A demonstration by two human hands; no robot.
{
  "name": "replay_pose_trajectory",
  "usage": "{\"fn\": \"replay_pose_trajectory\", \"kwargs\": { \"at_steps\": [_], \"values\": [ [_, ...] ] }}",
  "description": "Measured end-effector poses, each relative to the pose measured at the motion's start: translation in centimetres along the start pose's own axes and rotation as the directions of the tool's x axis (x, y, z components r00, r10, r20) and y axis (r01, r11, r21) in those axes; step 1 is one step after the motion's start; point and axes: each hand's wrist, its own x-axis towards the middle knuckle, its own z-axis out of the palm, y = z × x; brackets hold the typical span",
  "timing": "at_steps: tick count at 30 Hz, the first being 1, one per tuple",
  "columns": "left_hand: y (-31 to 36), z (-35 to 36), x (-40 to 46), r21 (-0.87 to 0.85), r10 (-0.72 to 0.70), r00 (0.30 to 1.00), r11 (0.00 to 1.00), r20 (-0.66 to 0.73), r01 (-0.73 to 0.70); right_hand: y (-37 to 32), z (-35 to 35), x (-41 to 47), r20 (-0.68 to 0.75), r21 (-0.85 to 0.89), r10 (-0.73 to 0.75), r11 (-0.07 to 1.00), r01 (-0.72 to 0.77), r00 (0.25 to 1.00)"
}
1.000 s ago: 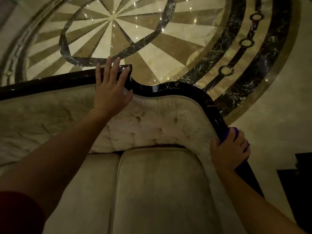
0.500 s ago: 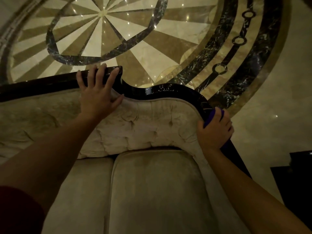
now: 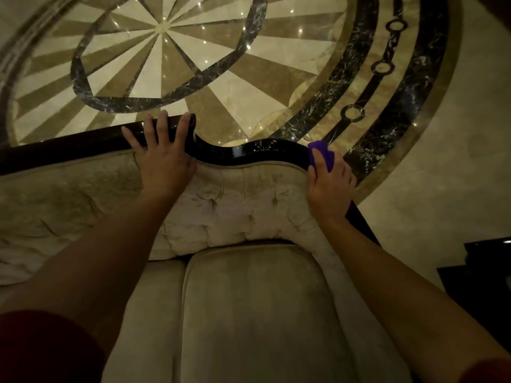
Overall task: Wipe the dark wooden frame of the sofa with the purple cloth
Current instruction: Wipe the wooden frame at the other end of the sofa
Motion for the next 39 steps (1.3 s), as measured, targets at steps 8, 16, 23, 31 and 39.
{"fn": "replay_pose_trajectory", "kwargs": {
  "at_steps": [8,16,23,31,39],
  "values": [
    [0.7,-0.4,-0.6,-0.04,-0.011,1.0,0.999,0.019,0.012,12.5,-3.9,-17.5,0.193,-0.313,0.227,0.936,-0.16,0.955],
    [0.6,0.3,-0.1,-0.01,-0.039,0.999,0.999,-0.004,0.039,9.5,-4.1,-15.2,0.15,-0.294,0.338,0.912,-0.285,0.929],
    [0.1,1.4,0.3,0.028,-0.023,0.999,0.999,-0.028,0.024,-0.2,0.0,-2.0,0.005,-0.035,0.289,0.957,-0.288,0.957],
    [0.1,0.6,0.2,0.044,0.021,0.999,0.999,0.024,-0.022,-4.8,0.0,4.0,-0.017,-0.079,-0.005,0.997,0.004,1.0],
    [-0.7,-1.2,0.2,0.027,0.078,0.991,0.996,0.107,-0.081,-11.8,1.2,6.8,0.143,-0.053,-0.229,0.97,0.239,0.963]
  ]
}}
